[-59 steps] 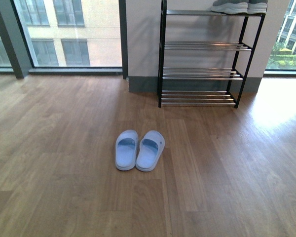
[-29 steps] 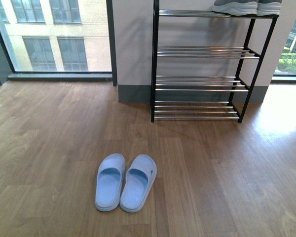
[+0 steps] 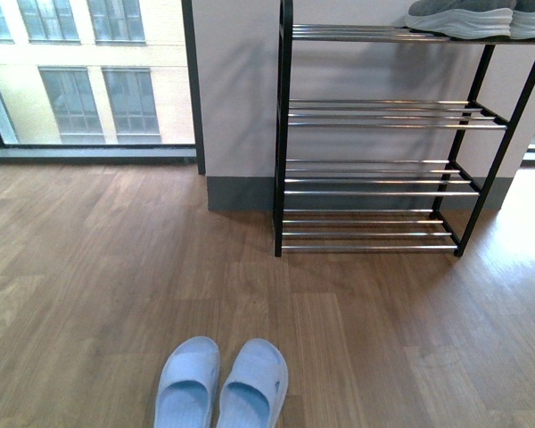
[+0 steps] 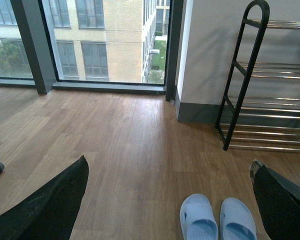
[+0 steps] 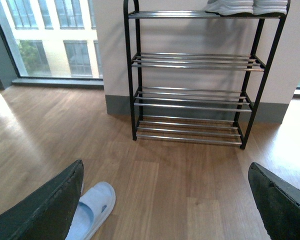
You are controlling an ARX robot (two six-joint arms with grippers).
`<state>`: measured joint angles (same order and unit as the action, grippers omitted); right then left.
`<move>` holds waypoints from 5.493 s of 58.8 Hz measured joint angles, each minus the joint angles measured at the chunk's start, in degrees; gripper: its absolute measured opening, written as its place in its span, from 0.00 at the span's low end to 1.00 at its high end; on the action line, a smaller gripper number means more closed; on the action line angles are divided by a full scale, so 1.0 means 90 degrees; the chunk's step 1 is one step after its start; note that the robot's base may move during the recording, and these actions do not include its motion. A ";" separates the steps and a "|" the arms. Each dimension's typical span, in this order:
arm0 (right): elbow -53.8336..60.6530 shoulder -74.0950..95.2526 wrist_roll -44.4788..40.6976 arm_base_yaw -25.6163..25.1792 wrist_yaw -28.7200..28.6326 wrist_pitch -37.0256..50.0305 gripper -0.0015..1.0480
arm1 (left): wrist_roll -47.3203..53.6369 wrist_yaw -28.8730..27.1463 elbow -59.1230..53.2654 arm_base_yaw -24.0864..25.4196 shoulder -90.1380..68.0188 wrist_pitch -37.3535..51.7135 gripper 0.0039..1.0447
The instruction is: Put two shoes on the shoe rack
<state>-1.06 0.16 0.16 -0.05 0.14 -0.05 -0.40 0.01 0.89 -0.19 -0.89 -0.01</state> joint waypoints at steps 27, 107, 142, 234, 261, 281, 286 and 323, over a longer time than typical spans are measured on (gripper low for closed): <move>0.0000 0.0002 0.0000 0.0002 -0.0010 0.0000 0.91 | -0.4614 -0.2654 0.0903 -0.1141 -0.3490 -0.0736 0.91; 0.0000 0.0002 0.0000 0.0002 -0.0010 0.0000 0.91 | -0.0665 -0.1367 0.8942 -0.1591 -1.7556 0.0930 0.91; 0.0000 0.0002 0.0000 0.0002 -0.0012 0.0000 0.91 | 0.0313 -0.1855 1.0309 -0.1681 -1.9290 0.2608 0.62; 0.0000 0.0002 0.0000 0.0002 -0.0010 0.0000 0.91 | -0.0015 -0.4704 0.1996 -0.1719 -0.7448 0.3383 0.02; 0.0000 0.0002 0.0000 0.0002 -0.0010 0.0000 0.91 | 0.0070 -0.4711 0.1999 -0.1719 -0.7448 0.3383 0.02; 0.0000 0.0002 0.0000 0.0002 -0.0010 0.0000 0.91 | 0.0070 -0.4711 0.1999 -0.1719 -0.7448 0.3383 0.02; 0.0000 0.0002 0.0000 0.0002 -0.0010 0.0000 0.91 | 0.0070 -0.4714 0.1996 -0.1719 -0.7448 0.3383 0.02; 0.0000 0.0002 0.0002 0.0002 0.0007 0.0000 0.91 | 0.0070 -0.4690 0.1996 -0.1753 -0.7448 0.3383 0.02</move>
<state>-1.06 0.19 0.19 -0.03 0.21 -0.05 0.23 -42.19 18.85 -15.97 -67.92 30.44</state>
